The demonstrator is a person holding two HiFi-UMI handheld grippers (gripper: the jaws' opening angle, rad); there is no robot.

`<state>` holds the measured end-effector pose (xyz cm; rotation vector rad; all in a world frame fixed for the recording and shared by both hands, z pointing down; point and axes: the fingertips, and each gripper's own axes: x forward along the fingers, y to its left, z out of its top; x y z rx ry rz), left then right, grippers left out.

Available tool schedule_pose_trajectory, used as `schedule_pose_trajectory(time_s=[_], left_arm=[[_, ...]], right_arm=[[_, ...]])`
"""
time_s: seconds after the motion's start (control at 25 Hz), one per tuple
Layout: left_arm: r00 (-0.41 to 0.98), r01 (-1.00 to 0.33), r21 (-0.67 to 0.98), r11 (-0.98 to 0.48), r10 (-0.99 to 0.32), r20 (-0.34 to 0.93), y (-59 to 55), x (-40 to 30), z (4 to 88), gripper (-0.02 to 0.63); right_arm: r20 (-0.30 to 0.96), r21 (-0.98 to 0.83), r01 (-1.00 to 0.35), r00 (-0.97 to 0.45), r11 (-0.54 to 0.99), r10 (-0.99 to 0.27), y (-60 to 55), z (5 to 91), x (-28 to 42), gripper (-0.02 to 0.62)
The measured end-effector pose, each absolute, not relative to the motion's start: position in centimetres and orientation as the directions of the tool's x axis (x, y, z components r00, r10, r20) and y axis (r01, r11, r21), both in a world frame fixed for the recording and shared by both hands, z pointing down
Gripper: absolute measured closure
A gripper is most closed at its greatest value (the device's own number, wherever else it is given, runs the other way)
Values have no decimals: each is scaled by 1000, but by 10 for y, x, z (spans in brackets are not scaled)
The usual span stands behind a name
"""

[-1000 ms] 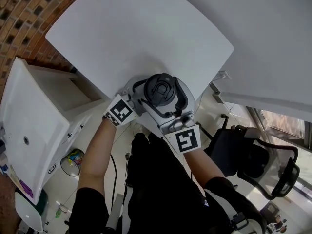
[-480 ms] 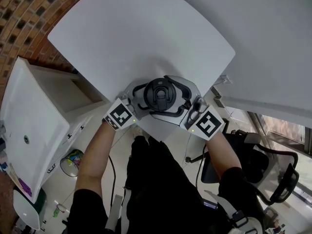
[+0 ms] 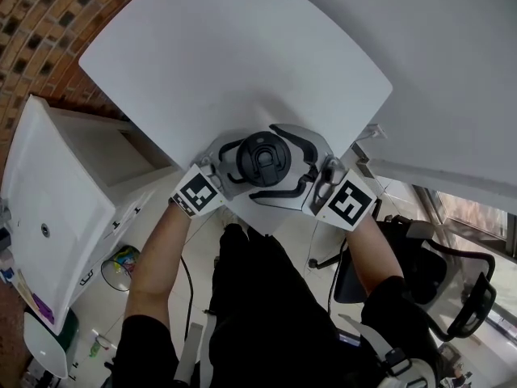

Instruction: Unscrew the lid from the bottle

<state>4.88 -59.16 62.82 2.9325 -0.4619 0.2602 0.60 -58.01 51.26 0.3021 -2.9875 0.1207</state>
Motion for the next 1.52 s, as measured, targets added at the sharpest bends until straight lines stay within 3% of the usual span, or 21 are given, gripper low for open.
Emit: schedule_pose_trajectory(time_s=[0.28, 0.68, 0.88, 1.2, 1.52], left_arm=[[938, -314, 133, -940, -285, 199, -592, 49, 628, 229], [935, -322, 144, -936, -292, 200, -591, 49, 629, 227], [935, -323, 141, -936, -292, 200, -592, 49, 629, 227], [935, -323, 141, -936, -293, 201, -591, 49, 630, 227], [935, -323, 139, -936, -293, 201, -591, 50, 630, 227]], right_arm=[[43, -51, -583, -813, 811, -581, -584, 512, 12, 96], [41, -30, -715, -699, 699, -714, -597, 510, 5, 129], [51, -43, -654, -756, 755, -652, -595, 515, 6, 146], [81, -61, -380, -923, 923, -375, -589, 517, 1, 135], [142, -77, -160, -979, 984, -148, -582, 518, 0, 135]])
